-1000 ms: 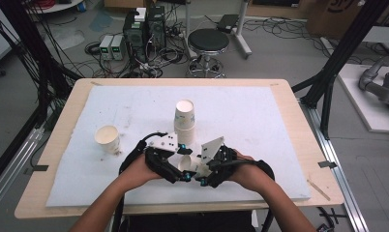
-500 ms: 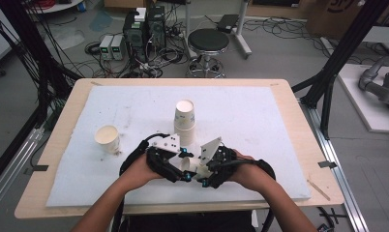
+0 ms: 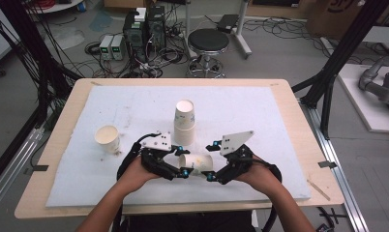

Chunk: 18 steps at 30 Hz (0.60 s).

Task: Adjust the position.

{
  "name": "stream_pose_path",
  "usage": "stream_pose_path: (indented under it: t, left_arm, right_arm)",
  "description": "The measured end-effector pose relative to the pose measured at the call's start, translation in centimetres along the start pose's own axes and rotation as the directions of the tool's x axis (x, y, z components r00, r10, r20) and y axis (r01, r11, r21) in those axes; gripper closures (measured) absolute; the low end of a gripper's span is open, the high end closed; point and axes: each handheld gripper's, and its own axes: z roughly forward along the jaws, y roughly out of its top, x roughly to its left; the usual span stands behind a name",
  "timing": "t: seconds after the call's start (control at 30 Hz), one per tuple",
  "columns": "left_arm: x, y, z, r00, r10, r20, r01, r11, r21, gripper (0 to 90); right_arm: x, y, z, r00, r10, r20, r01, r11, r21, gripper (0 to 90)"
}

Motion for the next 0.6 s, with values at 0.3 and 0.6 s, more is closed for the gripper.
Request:
stream_pose_path:
  t: [0.3, 0.6]
  left_arm:
    - [0.0, -1.0, -0.3, 0.9998, -0.018, -0.010, 0.017, 0.9964, -0.083, 36.7]
    - [0.0, -1.7, -0.5, 0.9993, -0.027, -0.027, 0.023, 0.9912, -0.130, 36.7]
  right_arm:
    - [0.0, -2.3, -1.4, 0.9938, 0.104, 0.038, -0.097, 0.984, -0.151, 19.2]
    - [0.4, -4.2, -1.1, 0.9878, 0.151, 0.039, -0.139, 0.965, -0.221, 19.2]
